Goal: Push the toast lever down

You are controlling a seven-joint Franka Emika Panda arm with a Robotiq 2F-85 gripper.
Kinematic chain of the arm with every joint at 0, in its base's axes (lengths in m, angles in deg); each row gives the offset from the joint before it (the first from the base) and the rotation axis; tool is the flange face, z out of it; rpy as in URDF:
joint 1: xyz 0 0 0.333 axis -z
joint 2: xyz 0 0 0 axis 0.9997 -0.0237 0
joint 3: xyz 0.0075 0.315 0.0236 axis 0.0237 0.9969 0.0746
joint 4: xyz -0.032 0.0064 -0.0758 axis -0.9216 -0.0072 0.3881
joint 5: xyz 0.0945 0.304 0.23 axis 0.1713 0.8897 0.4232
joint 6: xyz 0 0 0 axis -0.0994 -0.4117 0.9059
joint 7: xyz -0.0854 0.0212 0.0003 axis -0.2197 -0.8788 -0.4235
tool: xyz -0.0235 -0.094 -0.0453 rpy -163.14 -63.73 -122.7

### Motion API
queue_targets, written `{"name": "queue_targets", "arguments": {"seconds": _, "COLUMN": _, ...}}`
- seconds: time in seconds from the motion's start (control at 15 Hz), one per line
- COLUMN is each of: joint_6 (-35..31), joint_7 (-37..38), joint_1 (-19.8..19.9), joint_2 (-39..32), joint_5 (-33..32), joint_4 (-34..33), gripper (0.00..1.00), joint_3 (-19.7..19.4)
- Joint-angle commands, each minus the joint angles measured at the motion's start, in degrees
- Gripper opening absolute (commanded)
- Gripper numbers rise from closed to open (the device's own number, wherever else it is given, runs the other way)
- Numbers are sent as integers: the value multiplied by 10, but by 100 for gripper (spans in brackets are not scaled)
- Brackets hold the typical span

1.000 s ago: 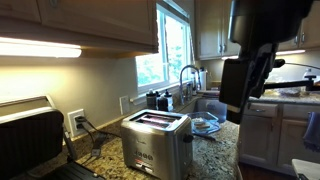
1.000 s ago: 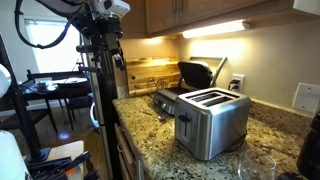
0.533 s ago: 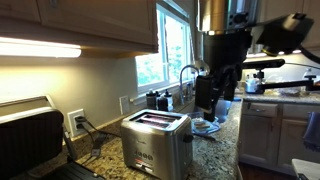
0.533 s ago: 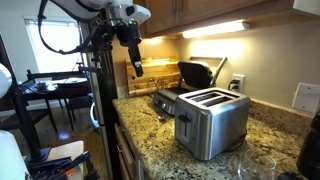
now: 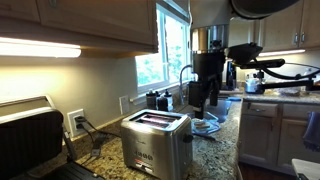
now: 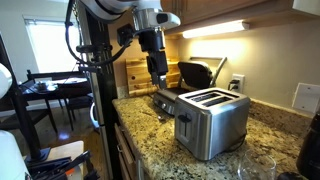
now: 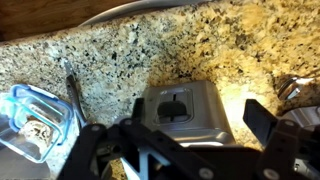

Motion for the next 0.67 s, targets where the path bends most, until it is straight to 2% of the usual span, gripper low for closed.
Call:
{"name": "queue_targets", "arguments": {"seconds": 0.0, "joint_6": -14, "joint_7": -69, "joint_1": -3, "joint_2": -26, "joint_5": 22, "joint_4": -4, "gripper": 100, "joint_3": -33}}
{"name": "queue_targets", "arguments": {"seconds": 0.6, "joint_6": -3, "joint_7": -65, "joint_1": 2, "joint_2": -37, "joint_5": 11, "joint_4": -6, "gripper": 100, "joint_3": -28}}
